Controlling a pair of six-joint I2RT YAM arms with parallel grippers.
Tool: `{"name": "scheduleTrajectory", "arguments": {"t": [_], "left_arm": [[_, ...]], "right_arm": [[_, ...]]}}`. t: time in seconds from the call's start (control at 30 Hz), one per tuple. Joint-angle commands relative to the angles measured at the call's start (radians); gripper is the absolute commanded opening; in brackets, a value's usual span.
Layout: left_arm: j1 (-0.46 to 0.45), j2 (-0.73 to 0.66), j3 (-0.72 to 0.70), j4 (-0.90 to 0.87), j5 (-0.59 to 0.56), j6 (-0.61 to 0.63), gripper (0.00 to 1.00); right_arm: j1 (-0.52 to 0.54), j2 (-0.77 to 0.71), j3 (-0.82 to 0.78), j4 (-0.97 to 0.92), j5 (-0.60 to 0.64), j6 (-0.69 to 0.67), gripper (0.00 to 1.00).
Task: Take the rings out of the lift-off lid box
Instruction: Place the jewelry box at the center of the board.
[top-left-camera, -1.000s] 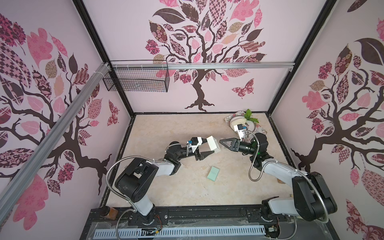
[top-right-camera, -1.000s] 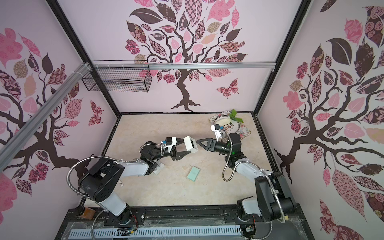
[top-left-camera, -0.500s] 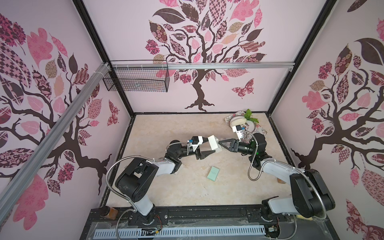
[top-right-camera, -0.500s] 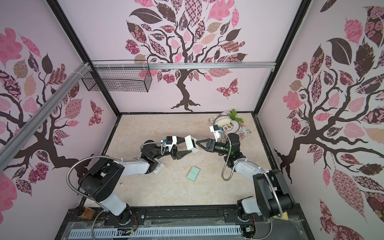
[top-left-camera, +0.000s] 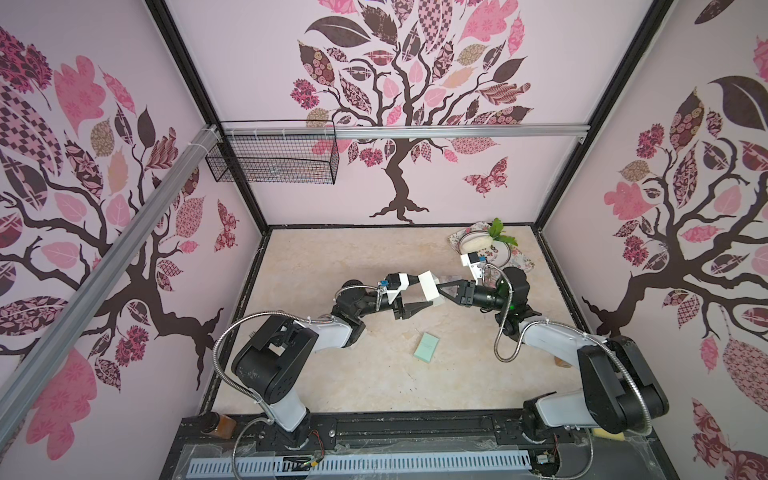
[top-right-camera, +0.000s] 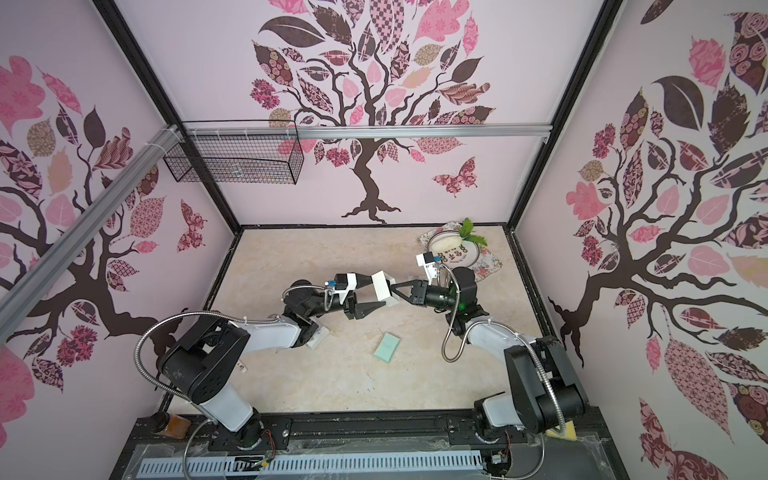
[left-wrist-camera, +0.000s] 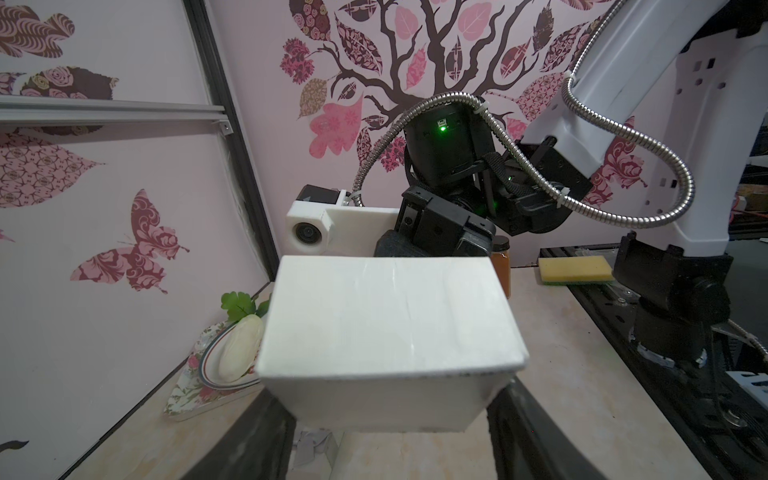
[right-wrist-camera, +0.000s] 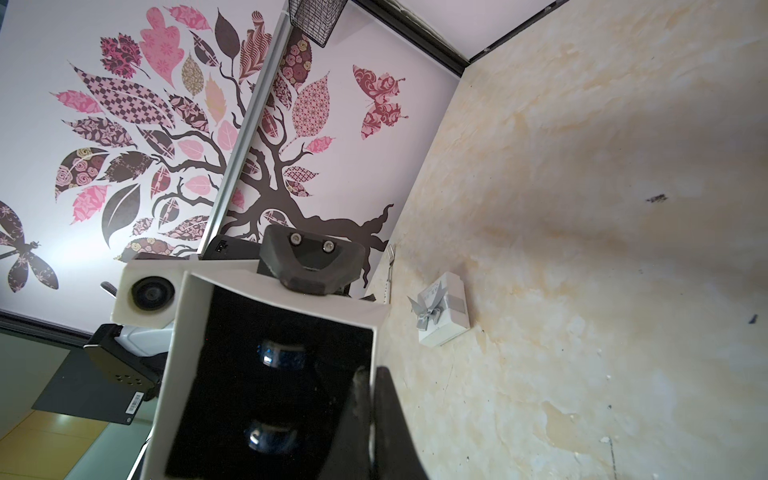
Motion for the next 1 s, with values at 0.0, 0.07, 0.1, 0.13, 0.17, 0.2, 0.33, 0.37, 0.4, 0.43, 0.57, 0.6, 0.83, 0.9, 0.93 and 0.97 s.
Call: {"name": "scheduleTrajectory", "arguments": {"t": [0.0,0.07,0.1,0.13,0.17,0.2,0.33,0.37,0.4,0.43,0.57,0.6,0.83,0.9,0.93,0.97], "left_arm": [[-0.003,-0.061,-0.023,-0.023,-0.039,-0.003,0.72],[0.003,-0.119,-0.075,-0.060,-0.090,0.006,0.86],[0.007,-0.159,-0.106,-0.079,-0.122,0.005,0.89],[0.014,-0.199,-0.138,-0.095,-0.154,0.002,0.92],[0.020,-0.253,-0.173,-0.122,-0.202,0.000,0.97],[0.022,-0.318,-0.205,-0.170,-0.262,0.001,0.98],[-0.030,-0.631,-0.211,-0.660,-0.526,0.078,0.98],[-0.057,-0.696,-0.190,-0.796,-0.609,0.100,0.98],[-0.082,-0.739,-0.178,-0.888,-0.689,0.120,0.98],[-0.106,-0.765,-0.171,-0.946,-0.776,0.123,0.98],[-0.123,-0.798,-0.196,-1.004,-0.945,0.048,0.98],[-0.123,-0.798,-0.210,-1.002,-0.963,0.037,0.98],[-0.120,-0.757,-0.266,-0.984,-0.978,0.023,0.98],[-0.118,-0.744,-0.279,-0.966,-0.981,0.017,0.98],[-0.114,-0.738,-0.281,-0.958,-0.977,0.012,0.98],[-0.111,-0.732,-0.284,-0.953,-0.965,0.005,0.98]], "right_arm": [[0.006,-0.044,0.048,-0.122,0.065,-0.046,0.00],[0.007,-0.074,0.085,-0.267,0.123,-0.140,0.00],[0.014,-0.089,0.109,-0.369,0.176,-0.207,0.00],[0.025,-0.100,0.137,-0.464,0.240,-0.268,0.00],[0.049,-0.111,0.173,-0.568,0.329,-0.342,0.00],[0.077,-0.113,0.204,-0.648,0.421,-0.400,0.00],[0.162,-0.077,0.265,-0.767,0.669,-0.485,0.00],[0.180,-0.060,0.271,-0.775,0.718,-0.492,0.00],[0.198,-0.042,0.277,-0.778,0.764,-0.495,0.00],[0.211,-0.025,0.282,-0.778,0.796,-0.493,0.00],[0.288,0.079,0.352,-0.820,0.941,-0.497,0.00],[0.309,0.108,0.370,-0.832,0.976,-0.504,0.00],[0.357,0.256,0.441,-0.878,1.059,-0.488,0.00],[0.357,0.293,0.441,-0.857,1.059,-0.461,0.00],[0.358,0.311,0.443,-0.853,1.057,-0.453,0.00],[0.358,0.335,0.449,-0.848,1.051,-0.456,0.00]]}}
